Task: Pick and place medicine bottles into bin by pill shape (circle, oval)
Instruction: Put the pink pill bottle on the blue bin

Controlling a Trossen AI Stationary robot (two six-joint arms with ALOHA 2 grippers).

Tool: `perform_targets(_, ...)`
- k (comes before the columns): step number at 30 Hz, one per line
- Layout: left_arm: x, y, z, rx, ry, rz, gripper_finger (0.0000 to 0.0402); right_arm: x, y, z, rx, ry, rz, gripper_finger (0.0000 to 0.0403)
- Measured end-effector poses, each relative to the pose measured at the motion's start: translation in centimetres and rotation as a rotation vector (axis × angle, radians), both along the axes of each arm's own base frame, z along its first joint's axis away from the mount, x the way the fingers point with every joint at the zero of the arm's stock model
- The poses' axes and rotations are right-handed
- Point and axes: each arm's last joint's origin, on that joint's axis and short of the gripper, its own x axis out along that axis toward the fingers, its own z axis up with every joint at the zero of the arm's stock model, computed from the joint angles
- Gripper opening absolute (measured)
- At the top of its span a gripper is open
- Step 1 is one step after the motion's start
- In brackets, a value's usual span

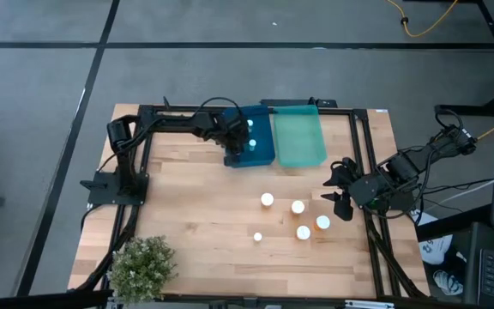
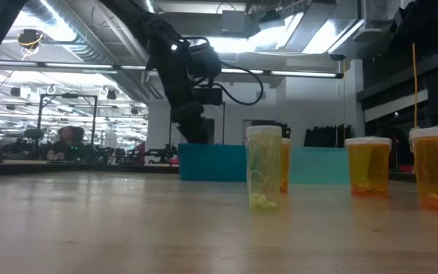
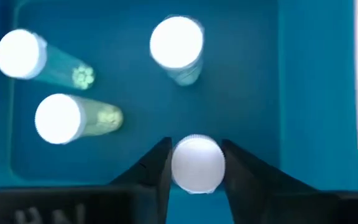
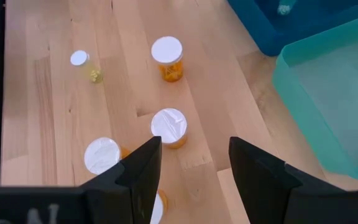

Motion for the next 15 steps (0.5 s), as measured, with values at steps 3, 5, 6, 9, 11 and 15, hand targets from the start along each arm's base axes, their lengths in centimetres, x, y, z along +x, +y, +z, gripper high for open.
perform_targets(3,0.1,-0.1,0.0,0.002,-0.007,-0.004,0.0155,0.0,0.0,0.0,0.002,0.0,-0.002,0.0191)
perform_targets(5,0.2,-0.2,0.0,0.004,-0.008,-0.005,0.018,0.0,0.0,0.0,0.002,0.0,-0.003,0.0191)
perform_targets(6,0.2,-0.2,0.0,0.005,-0.007,-0.003,0.019,0.0,0.0,0.0,0.002,0.0,-0.003,0.0191)
perform_targets(9,0.2,-0.1,0.1,0.017,-0.003,0.005,0.0211,0.0,0.0,0.0,0.003,0.0,-0.003,0.0191)
perform_targets(11,0.4,0.0,0.6,0.02,-0.011,0.019,0.0218,0.0,0.0,0.0,0.003,0.0,-0.003,0.019)
perform_targets(15,1.5,-0.1,2.9,0.044,-0.062,0.009,0.0221,0.0,0.0,0.0,0.003,-0.001,-0.004,0.0191)
